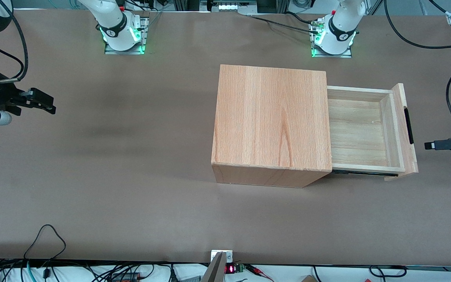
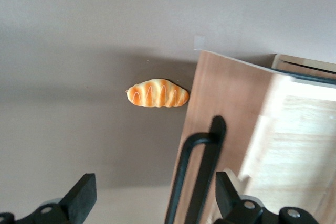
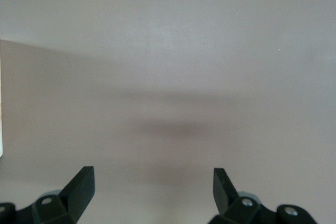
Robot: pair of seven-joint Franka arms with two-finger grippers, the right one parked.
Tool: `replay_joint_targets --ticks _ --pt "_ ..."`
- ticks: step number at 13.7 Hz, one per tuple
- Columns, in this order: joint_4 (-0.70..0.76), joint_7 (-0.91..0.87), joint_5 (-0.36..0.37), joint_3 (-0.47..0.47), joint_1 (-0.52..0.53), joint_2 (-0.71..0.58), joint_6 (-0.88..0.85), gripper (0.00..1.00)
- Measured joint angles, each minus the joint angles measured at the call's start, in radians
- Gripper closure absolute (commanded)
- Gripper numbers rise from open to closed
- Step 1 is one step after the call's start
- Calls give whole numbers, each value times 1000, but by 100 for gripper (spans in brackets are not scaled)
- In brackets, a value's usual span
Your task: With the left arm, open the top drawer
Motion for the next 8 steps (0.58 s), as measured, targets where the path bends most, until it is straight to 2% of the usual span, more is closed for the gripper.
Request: replay_joint_targets --ticks 3,8 --pt "49 0 15 -11 -23 -43 -68 0" --pt "62 -15 63 -18 -164 -147 -157 0"
